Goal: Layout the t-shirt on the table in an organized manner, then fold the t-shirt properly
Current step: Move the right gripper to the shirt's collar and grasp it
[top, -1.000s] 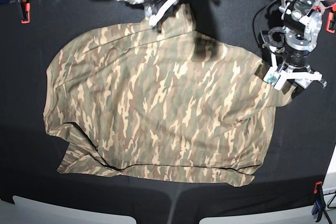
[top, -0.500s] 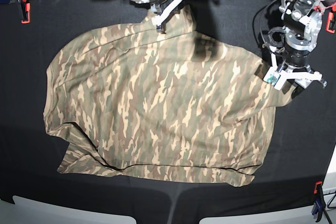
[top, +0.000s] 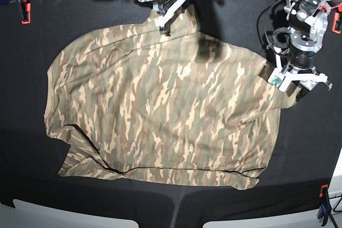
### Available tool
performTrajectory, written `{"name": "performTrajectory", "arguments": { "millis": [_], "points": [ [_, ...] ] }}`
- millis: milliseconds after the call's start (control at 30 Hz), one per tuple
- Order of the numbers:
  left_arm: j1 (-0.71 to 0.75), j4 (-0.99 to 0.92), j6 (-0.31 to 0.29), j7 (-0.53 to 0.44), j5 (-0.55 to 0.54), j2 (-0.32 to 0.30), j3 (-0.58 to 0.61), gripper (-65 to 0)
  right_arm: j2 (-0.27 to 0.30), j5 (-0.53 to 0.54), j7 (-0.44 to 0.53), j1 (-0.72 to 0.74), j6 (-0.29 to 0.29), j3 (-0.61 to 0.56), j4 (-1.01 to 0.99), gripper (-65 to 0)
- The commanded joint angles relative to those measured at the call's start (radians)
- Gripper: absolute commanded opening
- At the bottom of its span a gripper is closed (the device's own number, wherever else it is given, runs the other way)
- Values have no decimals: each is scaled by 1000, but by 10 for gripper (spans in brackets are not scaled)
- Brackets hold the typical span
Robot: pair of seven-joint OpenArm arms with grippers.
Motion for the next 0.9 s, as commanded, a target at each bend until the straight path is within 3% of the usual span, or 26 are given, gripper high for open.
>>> {"name": "performTrajectory", "arguments": {
  "millis": [0, 267, 400, 533, 633, 767, 833, 867],
  "points": [
    [-8, 18, 19, -19, 18, -14, -8, -390, -11, 11, 36, 8, -31, 3, 51, -650],
    [-8, 18, 19, -18, 18, -14, -8, -390, 2, 10, -101, 8, -34, 8, 185, -650],
    [-8, 18, 19, -18, 18, -14, -8, -390, 77, -47, -172, 8, -34, 41, 214, -650],
    [-9, 18, 19, -19, 18, -14, -8, -390, 173, -78, -237, 8, -101, 113, 222, -650],
    [-8, 18, 19, -20, 18, -14, -8, -390, 221, -24, -233, 8, -101, 150, 222, -650],
    [-9, 18, 19, -24, 18, -14, -8, -390, 217, 113, -196, 9, -93, 130, 222, -650],
    [-8, 18, 19, -23, 18, -14, -8, -390, 217, 114, -147, 9, -67, 107, 221, -650],
    [-8, 18, 19, -23, 18, -14, -8, -390, 217, 113, -132, 9, -53, 95, 221, -598]
  ]
}}
